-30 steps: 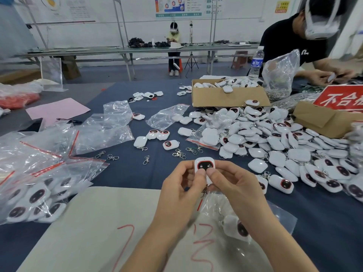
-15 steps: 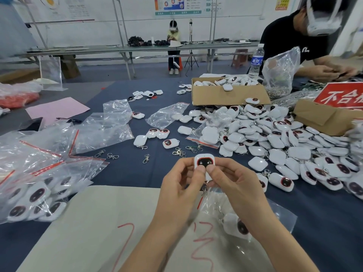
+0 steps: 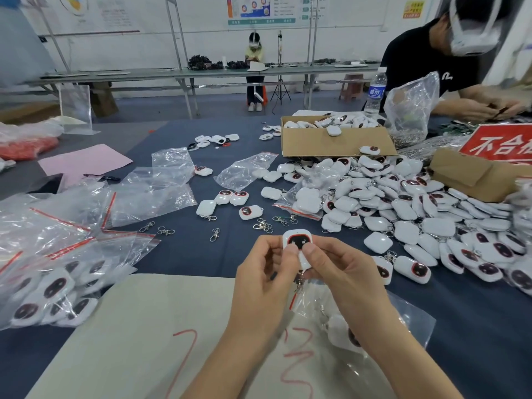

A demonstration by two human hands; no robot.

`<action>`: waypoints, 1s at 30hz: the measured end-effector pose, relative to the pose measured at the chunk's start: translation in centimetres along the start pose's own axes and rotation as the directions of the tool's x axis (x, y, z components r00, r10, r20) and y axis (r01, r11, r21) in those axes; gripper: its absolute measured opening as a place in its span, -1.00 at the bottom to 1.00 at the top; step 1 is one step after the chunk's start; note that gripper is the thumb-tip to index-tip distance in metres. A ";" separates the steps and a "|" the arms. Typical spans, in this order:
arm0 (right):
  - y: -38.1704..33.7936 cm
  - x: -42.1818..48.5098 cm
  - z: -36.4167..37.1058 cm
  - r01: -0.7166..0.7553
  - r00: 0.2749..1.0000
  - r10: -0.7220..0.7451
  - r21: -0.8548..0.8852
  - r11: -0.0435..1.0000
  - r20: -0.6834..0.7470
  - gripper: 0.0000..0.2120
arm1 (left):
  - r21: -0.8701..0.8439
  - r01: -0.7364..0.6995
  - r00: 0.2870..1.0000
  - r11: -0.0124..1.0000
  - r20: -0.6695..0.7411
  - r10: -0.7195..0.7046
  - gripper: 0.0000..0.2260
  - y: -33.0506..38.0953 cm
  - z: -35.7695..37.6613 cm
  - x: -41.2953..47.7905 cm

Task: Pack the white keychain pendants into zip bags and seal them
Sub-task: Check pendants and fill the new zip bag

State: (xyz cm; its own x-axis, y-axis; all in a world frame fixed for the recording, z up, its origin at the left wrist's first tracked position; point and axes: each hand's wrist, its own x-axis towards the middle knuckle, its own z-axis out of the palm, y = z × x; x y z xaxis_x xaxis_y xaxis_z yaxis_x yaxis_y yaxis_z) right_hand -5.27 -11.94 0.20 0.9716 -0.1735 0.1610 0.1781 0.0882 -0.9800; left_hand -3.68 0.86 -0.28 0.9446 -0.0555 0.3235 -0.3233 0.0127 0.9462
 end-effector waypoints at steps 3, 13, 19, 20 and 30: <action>0.1 0.1 0.2 0.026 1.000 -0.026 0.037 0.999 -0.014 -0.84 | 0.181 -0.118 0.992 0.976 -0.009 0.122 -0.91 -0.4 -0.2 0.1; -0.2 -0.6 0.5 0.018 0.985 -0.062 0.258 0.966 0.164 -0.72 | 0.472 -0.472 0.867 0.745 0.099 0.488 -0.74 -1.1 -0.5 0.3; 0.3 -0.7 0.6 -0.019 0.989 -0.036 0.363 0.931 0.144 -0.83 | 0.400 -0.497 0.845 0.770 0.020 0.534 -0.91 -0.9 -0.6 0.3; 0.2 -0.8 0.6 -0.027 0.989 -0.032 0.382 0.924 0.146 -0.84 | 0.389 -0.503 0.841 0.772 0.014 0.541 -0.90 -0.9 -0.6 0.3; -0.2 -0.5 0.6 0.017 0.987 -0.074 0.367 0.930 0.141 -0.90 | 0.294 -0.457 0.873 0.839 -0.032 0.487 -0.90 -0.5 -0.6 0.1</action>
State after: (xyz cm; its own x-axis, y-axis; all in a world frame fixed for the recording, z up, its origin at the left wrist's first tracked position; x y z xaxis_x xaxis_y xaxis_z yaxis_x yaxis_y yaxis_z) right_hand -5.67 -11.27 0.40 0.9681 -0.0398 0.2474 0.2394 0.4392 -0.8659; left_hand -3.34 1.49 -0.74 0.6689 -0.0101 0.7433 -0.7200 -0.2572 0.6445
